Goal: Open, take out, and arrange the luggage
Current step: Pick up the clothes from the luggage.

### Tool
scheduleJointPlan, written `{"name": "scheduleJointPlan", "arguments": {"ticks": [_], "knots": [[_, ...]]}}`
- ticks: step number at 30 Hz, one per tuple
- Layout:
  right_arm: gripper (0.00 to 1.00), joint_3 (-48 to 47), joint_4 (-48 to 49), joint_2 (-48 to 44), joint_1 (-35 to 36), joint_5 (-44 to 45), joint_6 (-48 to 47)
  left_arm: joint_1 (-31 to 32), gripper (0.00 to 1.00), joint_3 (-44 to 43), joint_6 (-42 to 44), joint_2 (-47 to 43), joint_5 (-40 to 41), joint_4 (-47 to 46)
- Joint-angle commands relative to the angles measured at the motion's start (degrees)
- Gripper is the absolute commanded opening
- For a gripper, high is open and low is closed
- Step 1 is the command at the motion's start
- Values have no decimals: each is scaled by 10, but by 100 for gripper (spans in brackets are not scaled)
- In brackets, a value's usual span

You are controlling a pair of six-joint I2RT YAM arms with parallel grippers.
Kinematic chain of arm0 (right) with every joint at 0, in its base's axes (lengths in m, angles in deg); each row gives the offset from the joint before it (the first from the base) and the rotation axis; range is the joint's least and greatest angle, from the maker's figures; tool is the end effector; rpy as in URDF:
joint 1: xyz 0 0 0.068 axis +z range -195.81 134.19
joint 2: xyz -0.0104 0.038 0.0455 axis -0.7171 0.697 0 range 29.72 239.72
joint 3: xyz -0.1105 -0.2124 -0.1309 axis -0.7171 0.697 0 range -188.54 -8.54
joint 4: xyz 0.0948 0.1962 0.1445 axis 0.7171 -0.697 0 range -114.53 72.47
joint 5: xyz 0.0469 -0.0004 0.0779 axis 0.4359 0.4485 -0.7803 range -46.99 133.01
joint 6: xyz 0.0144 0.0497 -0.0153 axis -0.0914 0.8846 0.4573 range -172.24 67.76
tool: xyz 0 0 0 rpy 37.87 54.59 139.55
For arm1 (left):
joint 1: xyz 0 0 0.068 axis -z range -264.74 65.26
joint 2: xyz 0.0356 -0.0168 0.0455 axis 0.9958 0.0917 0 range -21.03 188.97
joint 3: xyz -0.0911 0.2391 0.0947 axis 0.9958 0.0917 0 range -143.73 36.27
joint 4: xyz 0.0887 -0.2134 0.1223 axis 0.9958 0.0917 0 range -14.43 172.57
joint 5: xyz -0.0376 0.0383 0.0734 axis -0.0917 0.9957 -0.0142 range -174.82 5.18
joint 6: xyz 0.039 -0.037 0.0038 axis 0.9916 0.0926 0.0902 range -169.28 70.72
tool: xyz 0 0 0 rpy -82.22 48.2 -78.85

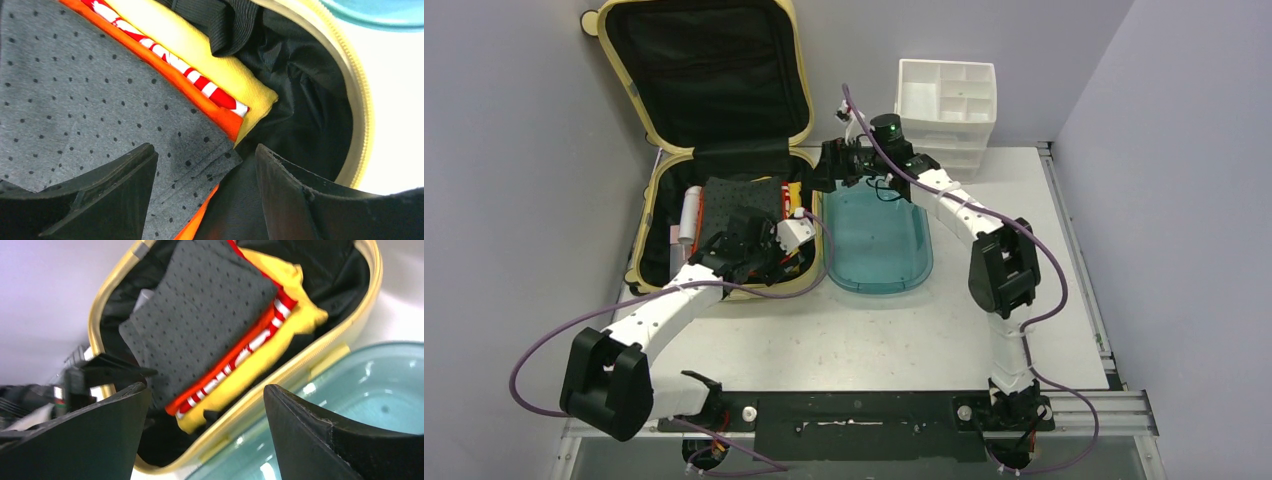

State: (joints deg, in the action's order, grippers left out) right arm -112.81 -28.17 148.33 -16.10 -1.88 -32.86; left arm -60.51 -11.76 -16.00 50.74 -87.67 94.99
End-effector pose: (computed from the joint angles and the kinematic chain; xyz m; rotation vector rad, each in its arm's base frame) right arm 0.4120 0.2641 0.3009 -0.7222 1.9935 1.3133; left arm 0.2416 -0.1107 0.2457 1.1393 2.0244 0.0219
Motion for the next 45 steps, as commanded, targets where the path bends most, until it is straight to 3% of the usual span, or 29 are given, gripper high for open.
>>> {"name": "scheduleJointPlan", "arguments": {"ticks": [1,7,15,20,22,24,25,45], "knots": [[85,-65,52,15,17,-8,42,3,65,-21,1,22,23,-23],[85,-78,43,37,46,6,35,3,53,-22,4,22,23,-11],[85,-78,34,60,69,21,28,3,49,-27,5,45,53,-8],[85,-76,32,67,73,26,32,3,33,-36,2,57,71,-7],[85,-75,30,68,73,30,32,3,21,-37,1,59,76,-8],[85,-71,31,69,73,30,37,2,2,-41,-2,59,76,-8],[85,-68,34,70,72,29,41,2,0,-43,-5,56,75,-10],[85,-44,96,104,93,-20,149,-29,0,-36,-35,-42,34,-55]]}}
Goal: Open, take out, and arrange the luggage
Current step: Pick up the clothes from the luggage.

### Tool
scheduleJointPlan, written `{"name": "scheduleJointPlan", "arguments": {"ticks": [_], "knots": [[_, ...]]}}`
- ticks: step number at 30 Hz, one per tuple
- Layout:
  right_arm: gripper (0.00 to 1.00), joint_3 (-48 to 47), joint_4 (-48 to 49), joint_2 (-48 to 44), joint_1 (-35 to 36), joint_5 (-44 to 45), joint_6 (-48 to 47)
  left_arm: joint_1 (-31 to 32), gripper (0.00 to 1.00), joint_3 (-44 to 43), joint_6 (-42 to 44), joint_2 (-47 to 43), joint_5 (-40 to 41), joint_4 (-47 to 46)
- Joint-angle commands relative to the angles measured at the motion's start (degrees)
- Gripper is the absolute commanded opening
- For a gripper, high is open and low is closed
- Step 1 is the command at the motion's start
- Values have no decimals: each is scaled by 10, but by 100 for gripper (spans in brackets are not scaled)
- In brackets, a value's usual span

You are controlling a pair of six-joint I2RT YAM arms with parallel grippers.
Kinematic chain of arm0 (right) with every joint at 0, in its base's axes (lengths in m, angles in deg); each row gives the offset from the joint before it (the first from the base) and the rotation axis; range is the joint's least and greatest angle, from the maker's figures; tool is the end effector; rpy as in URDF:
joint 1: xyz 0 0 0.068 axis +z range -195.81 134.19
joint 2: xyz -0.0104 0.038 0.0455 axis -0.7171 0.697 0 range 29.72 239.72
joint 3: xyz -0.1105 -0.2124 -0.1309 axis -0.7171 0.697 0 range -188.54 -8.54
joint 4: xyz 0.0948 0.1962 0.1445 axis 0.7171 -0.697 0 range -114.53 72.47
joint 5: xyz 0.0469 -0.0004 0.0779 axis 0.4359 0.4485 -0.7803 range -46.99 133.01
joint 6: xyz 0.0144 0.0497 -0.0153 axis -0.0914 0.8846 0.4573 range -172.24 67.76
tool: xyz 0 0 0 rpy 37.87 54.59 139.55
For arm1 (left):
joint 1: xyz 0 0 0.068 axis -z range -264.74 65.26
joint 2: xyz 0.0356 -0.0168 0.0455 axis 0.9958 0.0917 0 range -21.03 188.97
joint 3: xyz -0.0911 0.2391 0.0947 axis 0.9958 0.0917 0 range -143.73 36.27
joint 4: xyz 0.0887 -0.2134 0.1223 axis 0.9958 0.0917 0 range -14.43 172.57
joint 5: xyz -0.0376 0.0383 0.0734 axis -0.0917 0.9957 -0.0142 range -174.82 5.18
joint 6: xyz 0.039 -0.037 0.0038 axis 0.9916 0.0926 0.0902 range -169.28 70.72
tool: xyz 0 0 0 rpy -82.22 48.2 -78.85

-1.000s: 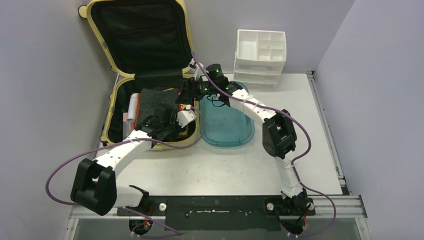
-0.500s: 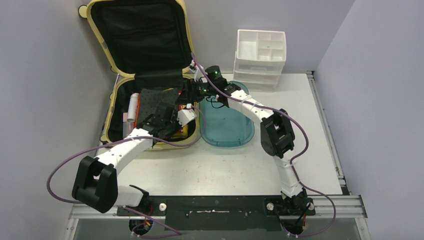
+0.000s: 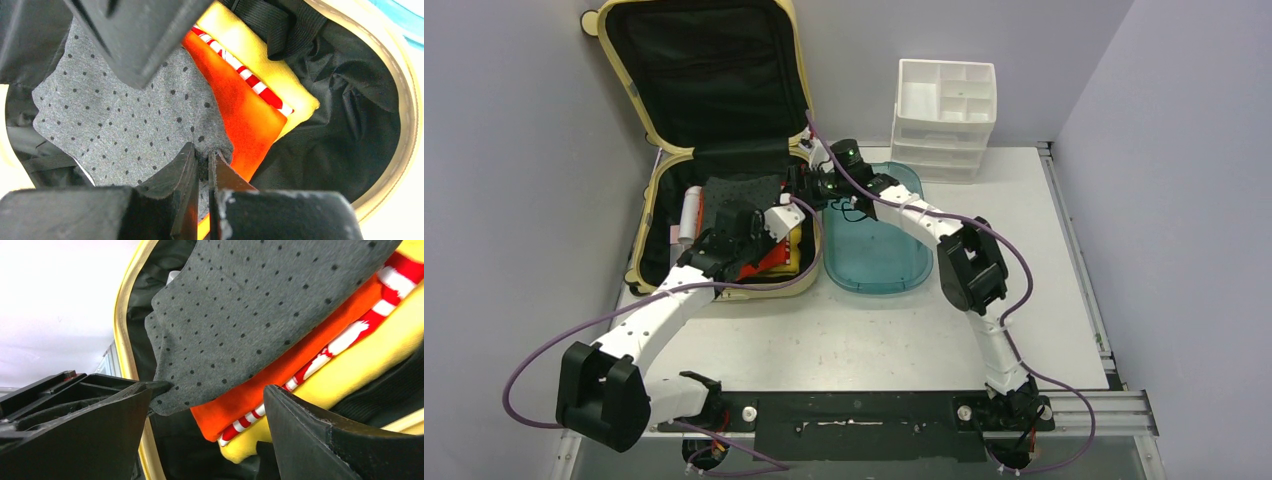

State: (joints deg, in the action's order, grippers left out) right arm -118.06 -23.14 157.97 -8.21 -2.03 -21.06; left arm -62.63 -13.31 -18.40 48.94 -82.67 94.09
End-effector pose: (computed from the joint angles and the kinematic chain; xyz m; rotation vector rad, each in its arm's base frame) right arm 0.4007 0.3405 0.2582 -0.6894 2.0984 1.5077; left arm 0.2464 -0.0987 0.2637 0.9866 2.0247 0.1245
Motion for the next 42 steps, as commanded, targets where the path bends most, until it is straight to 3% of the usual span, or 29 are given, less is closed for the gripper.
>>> {"name": "scheduleJointPlan", "arguments": {"ticks": [1,26,33,42], "knots": [[84,9,47,11,15,-19,37,-10,0,-19,-12,-28,-20,-47],[83,-11,125,95,26,-41,146,-30,0,-5,-32,-65,-63,-49],[84,8,168,89,15,-56,216,-31,0,13,-33,-74,-81,-43],[90,-6,78,75,23,34,162,-31,0,6,-38,-76,-88,-36]]}}
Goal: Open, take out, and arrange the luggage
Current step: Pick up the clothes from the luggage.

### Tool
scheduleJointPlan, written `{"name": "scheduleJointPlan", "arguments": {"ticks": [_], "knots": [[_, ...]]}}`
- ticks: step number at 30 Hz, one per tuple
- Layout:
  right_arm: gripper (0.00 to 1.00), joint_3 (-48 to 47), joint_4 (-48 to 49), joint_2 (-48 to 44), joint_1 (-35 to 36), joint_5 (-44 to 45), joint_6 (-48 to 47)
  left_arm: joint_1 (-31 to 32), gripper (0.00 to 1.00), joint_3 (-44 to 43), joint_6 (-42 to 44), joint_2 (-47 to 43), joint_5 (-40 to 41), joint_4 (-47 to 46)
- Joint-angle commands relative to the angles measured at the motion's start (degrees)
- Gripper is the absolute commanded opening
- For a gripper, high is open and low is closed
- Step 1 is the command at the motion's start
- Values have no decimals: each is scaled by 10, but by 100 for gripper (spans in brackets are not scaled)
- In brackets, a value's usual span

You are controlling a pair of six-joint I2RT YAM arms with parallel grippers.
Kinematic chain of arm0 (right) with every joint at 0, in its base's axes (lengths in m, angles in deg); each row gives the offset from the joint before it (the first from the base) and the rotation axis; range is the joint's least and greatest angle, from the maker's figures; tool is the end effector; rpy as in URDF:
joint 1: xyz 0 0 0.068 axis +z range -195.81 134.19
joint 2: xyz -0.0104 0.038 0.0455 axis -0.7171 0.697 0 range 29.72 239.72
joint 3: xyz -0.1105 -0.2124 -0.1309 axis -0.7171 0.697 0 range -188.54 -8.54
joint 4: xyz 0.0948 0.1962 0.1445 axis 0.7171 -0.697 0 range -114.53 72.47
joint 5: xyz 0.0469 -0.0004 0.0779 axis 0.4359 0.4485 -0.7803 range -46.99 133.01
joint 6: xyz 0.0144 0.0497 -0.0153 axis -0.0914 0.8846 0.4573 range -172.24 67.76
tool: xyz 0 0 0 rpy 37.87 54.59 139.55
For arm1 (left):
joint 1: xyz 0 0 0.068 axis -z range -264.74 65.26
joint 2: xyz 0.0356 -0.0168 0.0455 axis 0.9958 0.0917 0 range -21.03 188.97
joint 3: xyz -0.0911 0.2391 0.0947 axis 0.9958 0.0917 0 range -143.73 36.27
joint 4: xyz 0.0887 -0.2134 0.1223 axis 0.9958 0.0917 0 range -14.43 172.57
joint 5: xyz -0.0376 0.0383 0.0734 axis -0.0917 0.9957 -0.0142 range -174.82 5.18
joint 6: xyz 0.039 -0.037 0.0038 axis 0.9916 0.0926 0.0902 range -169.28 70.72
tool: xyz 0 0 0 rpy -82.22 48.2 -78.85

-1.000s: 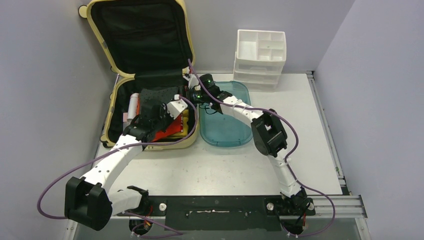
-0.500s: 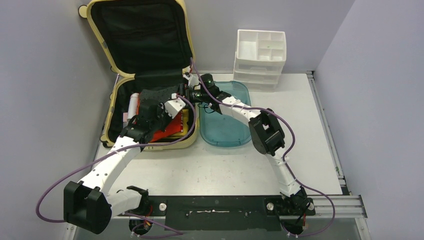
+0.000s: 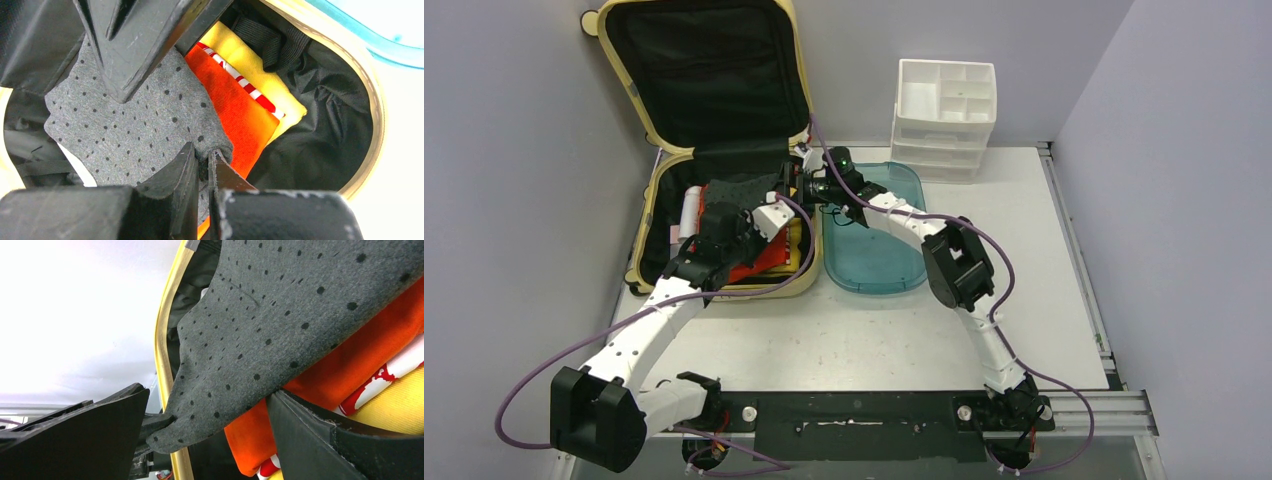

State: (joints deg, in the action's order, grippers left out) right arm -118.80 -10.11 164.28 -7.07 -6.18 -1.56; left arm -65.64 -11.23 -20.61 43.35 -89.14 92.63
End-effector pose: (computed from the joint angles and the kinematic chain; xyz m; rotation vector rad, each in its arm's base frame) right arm 0.4093 0.3630 0.2273 -0.4902 2.1613 1.7775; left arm 0.2340 -0.0839 0.2768 0.9146 1.9582 0.0148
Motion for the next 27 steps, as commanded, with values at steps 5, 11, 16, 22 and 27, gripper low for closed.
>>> {"name": "scheduleJointPlan", "arguments": {"ticks": [5,11,16,22,27], "knots": [[89,0,-56,29,25,85,-26,-3,0,-21,-20,-21,-51,-12],[84,-3,-44,44,27,81,-5,-6,0,-24,-25,-25,-76,-7],[83,-12,-52,55,29,80,-10,-9,0,-35,-26,-23,-115,9],[82,-12,-51,60,37,73,-11,-12,0,-40,-32,-23,-155,17],[80,-9,-22,55,42,49,9,-12,0,-21,-31,-19,-167,7]]}}
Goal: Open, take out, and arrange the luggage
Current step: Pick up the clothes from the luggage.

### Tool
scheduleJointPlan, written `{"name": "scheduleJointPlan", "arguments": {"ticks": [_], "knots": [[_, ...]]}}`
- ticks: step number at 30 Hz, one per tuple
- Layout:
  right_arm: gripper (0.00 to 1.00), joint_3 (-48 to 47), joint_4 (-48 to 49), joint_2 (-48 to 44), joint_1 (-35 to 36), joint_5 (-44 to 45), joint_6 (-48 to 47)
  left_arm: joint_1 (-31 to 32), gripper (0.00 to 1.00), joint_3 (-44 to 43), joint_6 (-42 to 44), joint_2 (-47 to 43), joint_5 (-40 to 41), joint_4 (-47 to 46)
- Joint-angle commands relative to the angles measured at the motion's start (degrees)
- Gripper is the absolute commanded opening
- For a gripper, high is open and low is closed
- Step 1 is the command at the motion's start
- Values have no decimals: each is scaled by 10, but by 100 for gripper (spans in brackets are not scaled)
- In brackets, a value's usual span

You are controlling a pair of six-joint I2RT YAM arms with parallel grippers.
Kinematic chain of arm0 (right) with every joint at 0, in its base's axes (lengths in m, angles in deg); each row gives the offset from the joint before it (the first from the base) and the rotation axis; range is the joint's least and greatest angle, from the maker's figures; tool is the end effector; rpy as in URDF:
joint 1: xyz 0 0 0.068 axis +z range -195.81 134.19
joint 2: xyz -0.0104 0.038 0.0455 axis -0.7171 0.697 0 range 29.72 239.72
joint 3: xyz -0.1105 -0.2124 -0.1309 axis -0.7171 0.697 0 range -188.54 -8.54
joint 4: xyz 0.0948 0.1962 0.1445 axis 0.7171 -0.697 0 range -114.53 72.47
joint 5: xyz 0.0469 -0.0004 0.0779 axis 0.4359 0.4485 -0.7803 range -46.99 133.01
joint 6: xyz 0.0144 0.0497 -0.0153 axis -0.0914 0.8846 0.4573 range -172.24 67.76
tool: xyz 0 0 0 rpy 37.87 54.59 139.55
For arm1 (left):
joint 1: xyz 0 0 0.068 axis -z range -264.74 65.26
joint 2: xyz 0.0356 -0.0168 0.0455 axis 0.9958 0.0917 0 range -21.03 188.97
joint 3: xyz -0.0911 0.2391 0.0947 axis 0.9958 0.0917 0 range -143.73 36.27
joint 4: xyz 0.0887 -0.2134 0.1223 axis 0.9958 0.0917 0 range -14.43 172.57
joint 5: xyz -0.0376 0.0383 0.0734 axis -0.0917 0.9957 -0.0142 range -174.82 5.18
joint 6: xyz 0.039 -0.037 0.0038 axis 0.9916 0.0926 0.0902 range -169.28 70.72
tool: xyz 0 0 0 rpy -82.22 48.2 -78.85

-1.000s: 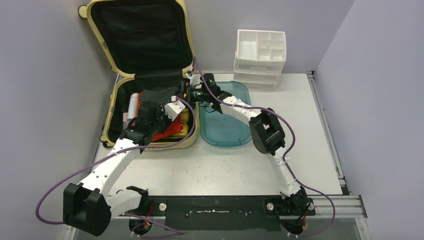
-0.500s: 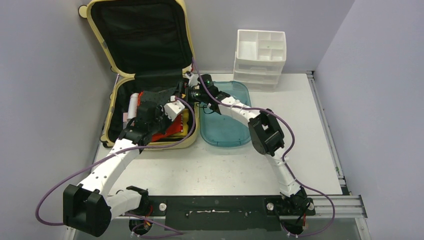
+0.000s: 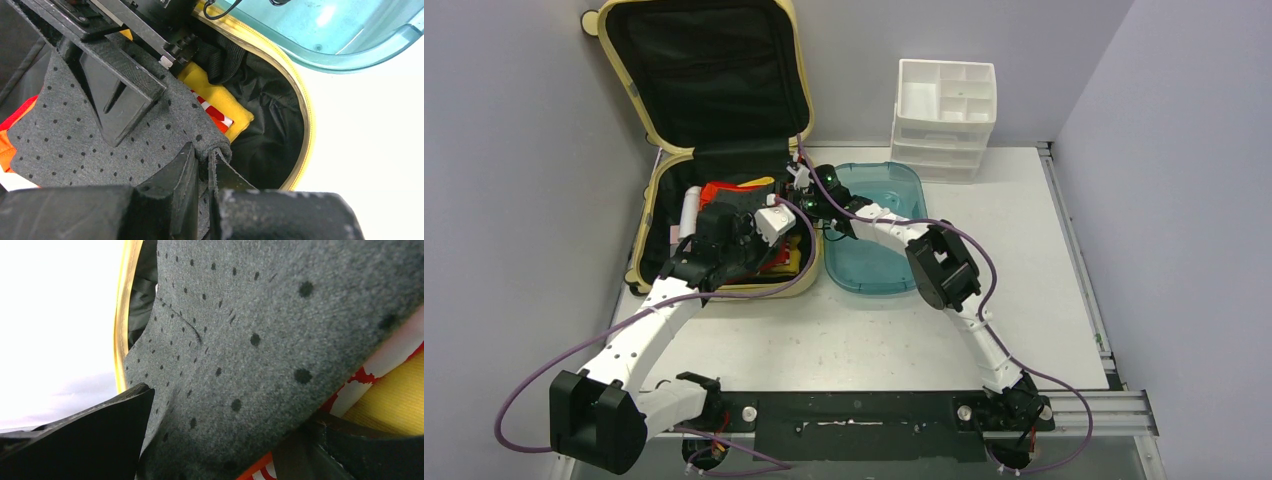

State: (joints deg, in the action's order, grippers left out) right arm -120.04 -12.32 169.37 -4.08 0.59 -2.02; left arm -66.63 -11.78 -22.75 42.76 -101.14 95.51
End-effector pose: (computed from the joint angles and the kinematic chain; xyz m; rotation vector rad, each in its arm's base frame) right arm 0.4004 0.3894 0.1827 -0.4093 2.2804 1.6743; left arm 0.2282 -0.0852 0.2786 0.9709 1.9450 -0.2283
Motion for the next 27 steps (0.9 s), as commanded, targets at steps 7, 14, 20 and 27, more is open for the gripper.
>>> {"name": "scheduleJointPlan", "arguments": {"ticks": [7,14,20,27], "knots": [[73,10,37,-5,7,-37,31,-2,25,-23,18,-21,-61,13],[60,19,64,-7,2,-53,46,-2,88,-44,38,-31,-85,60],[21,25,72,-18,-5,-65,34,-10,97,-64,-6,-49,24,50],[0,16,8,-57,-6,-44,-22,-41,97,-37,-22,-97,153,66]]}}
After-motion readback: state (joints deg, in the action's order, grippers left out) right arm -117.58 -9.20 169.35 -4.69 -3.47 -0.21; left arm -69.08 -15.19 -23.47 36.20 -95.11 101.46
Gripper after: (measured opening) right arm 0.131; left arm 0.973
